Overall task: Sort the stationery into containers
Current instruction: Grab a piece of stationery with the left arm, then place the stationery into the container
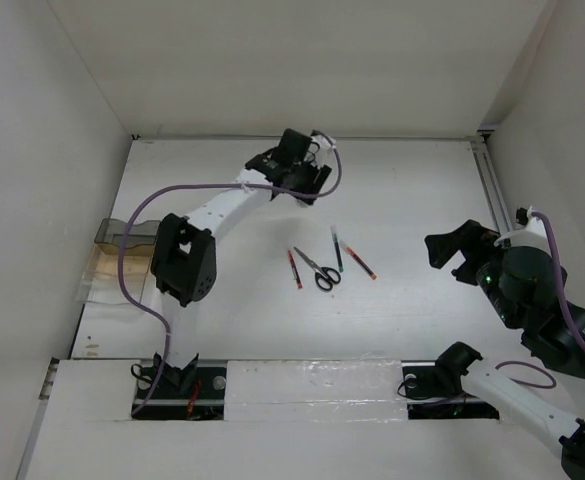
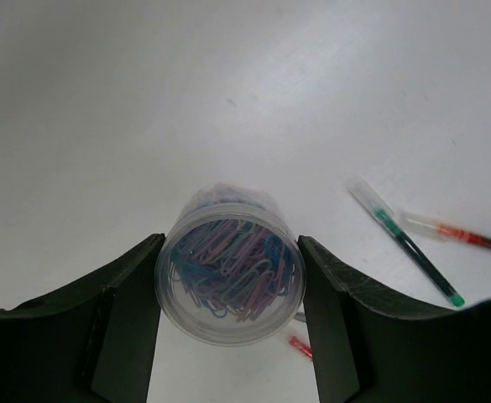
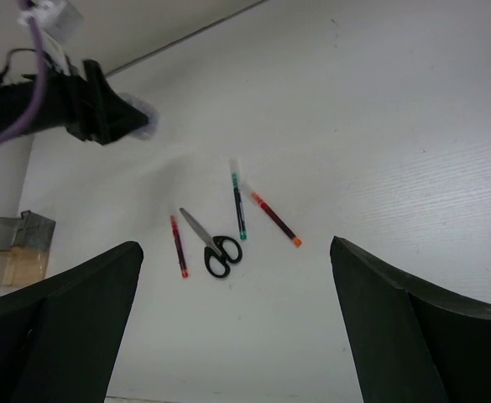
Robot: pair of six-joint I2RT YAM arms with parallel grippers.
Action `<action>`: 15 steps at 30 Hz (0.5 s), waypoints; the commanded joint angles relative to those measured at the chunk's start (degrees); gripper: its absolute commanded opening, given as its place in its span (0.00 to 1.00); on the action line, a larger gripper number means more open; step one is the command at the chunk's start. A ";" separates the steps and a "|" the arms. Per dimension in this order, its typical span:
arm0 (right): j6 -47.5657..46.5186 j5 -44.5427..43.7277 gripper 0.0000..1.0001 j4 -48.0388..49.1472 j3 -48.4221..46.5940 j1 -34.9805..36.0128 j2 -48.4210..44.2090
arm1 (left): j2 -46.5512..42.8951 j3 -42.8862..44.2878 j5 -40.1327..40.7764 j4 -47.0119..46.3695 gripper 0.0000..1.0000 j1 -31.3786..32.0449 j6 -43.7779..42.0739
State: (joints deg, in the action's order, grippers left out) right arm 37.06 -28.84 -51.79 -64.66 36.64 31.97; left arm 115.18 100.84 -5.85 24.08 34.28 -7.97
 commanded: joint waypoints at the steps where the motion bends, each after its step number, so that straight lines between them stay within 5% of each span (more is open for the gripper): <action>1: -1.63 -0.43 1.00 3.45 -1.25 -0.43 0.20 | -8.38 6.30 6.89 2.12 0.00 -5.44 2.86; 15: -5.33 0.72 1.00 5.65 -2.40 -0.43 2.75 | -26.31 -8.09 8.31 4.93 0.00 -44.38 4.89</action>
State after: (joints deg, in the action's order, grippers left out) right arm 33.39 -28.75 -50.43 -65.21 36.64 33.56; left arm 92.90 97.41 3.33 26.61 -7.31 -2.74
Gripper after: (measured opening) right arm 0.999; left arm 0.538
